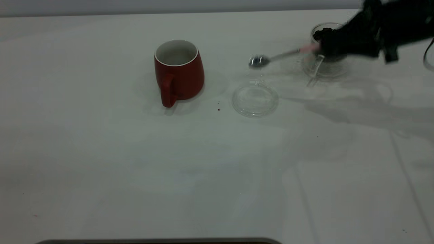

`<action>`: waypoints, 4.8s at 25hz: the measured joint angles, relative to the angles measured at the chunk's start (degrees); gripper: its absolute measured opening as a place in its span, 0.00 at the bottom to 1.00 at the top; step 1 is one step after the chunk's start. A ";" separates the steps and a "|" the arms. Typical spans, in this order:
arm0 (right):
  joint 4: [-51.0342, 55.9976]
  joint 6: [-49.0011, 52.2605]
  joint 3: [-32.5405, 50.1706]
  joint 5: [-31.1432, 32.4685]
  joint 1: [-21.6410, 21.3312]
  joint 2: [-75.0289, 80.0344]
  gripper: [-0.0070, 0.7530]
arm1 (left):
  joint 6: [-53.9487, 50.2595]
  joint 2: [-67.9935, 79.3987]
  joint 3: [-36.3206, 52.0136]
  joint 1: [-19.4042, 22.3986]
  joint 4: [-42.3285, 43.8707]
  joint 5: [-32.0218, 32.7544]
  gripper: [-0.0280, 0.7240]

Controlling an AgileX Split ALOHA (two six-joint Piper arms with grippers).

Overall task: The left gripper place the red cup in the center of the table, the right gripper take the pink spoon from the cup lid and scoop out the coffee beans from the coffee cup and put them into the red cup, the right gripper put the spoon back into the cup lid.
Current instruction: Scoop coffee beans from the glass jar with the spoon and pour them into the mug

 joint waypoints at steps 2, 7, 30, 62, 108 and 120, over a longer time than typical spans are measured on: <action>-0.15 0.27 0.00 -0.35 -0.85 -3.48 0.16 | 0.00 0.00 0.00 0.00 0.00 0.00 0.79; -0.35 1.45 0.05 -6.00 -3.06 -10.56 0.16 | 0.00 0.00 0.00 0.00 0.00 0.00 0.79; -2.80 11.27 0.45 -25.91 -4.50 -7.35 0.16 | 0.06 0.00 0.00 0.00 0.00 0.00 0.79; 6.76 8.68 0.45 -6.68 -9.98 1.36 0.16 | -0.02 0.00 0.00 0.00 0.00 0.00 0.79; 10.13 10.23 0.38 8.15 -15.02 3.95 0.16 | 0.09 0.00 0.00 0.00 0.00 0.00 0.79; 10.31 11.35 0.38 10.06 -11.52 3.95 0.16 | -0.03 0.00 0.00 0.00 0.00 0.00 0.79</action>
